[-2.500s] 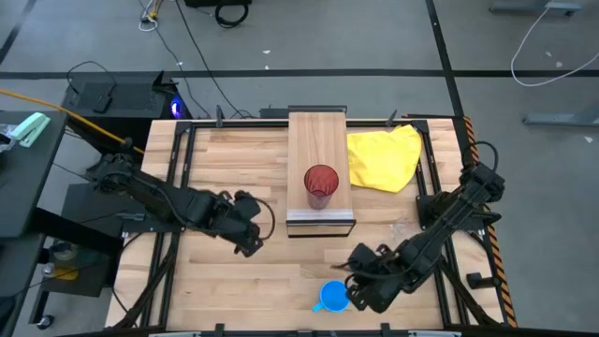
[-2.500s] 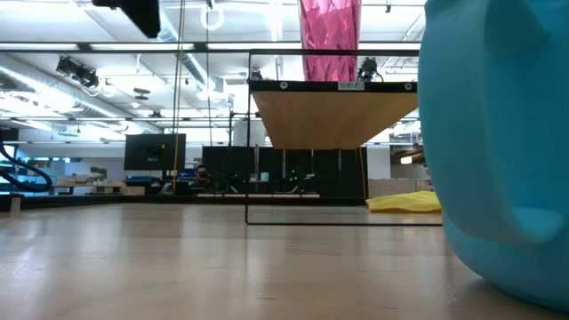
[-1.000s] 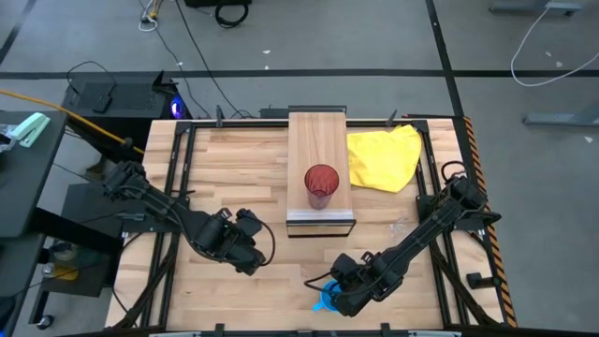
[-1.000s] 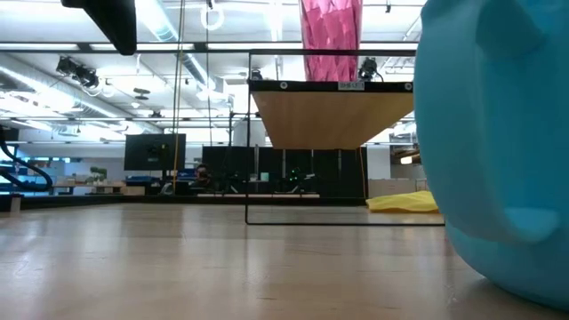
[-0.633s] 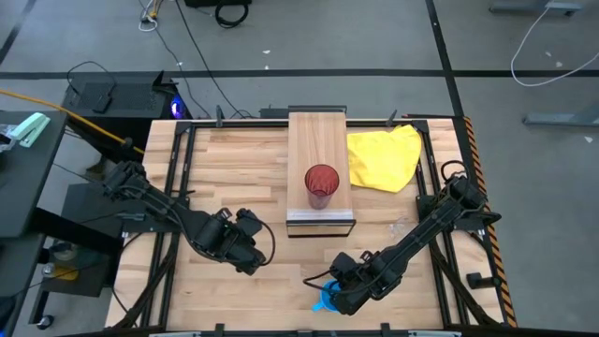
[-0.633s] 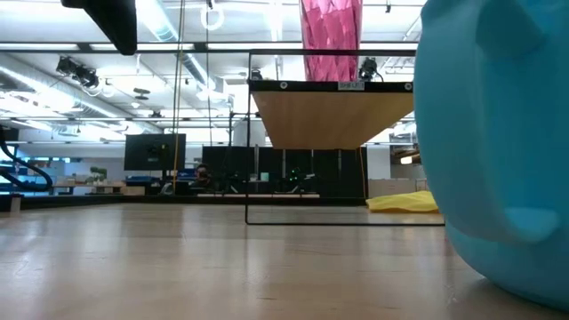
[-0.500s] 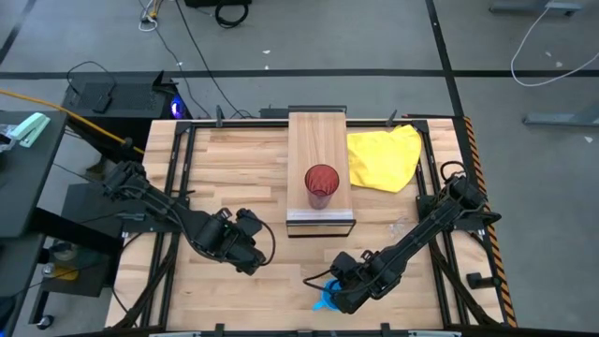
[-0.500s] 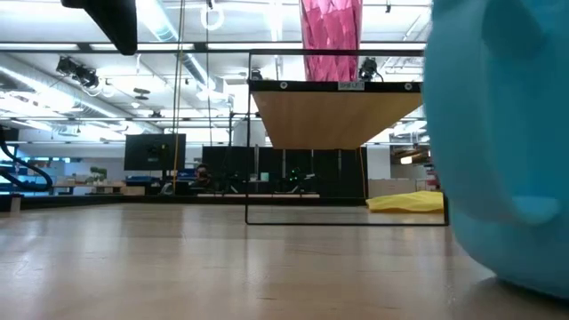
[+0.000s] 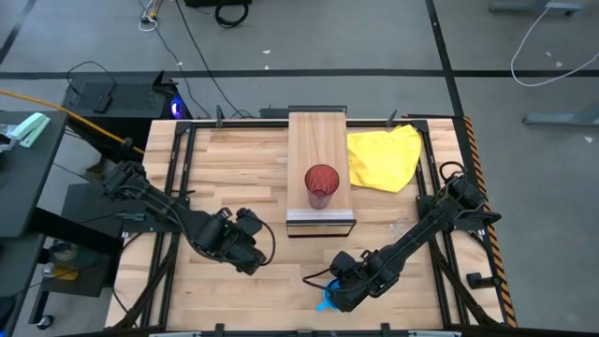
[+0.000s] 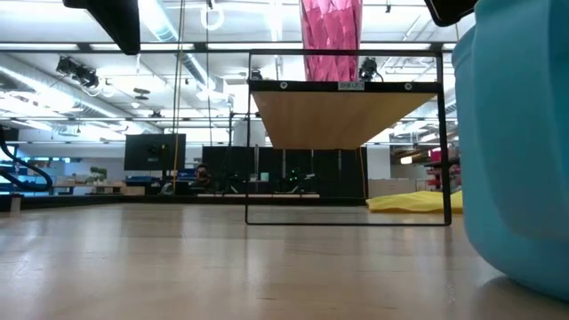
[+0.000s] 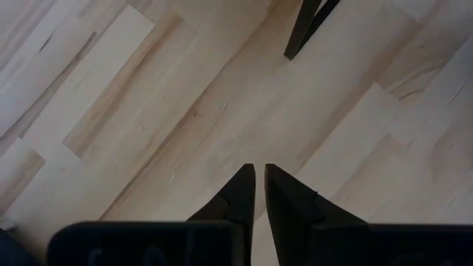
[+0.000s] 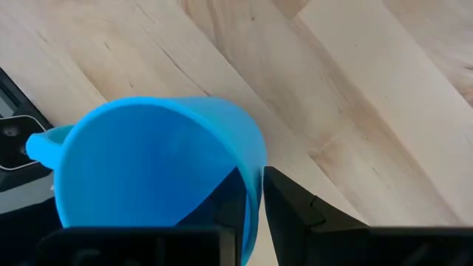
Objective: Stack small to large cups/mugs on shelf
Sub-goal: Put the blue mug on the shelf
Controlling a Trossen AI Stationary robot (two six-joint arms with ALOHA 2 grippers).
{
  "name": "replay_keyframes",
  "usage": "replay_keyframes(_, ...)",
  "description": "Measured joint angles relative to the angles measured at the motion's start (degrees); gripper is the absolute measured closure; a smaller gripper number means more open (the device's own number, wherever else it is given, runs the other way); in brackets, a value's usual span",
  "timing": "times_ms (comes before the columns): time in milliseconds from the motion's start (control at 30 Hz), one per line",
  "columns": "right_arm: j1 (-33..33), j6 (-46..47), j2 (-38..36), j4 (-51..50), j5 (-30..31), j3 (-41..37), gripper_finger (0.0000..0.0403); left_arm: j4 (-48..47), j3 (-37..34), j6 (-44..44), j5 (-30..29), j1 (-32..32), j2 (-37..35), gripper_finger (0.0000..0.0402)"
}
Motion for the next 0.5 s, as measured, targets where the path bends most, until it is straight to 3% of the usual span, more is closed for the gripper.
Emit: replay_keyframes(500,-0.09,0.03,-1.45,-0.63,0.0,0.07,0.0372,0.01,0.0,-0.04,-1.15,0.0,0.0,0.0362)
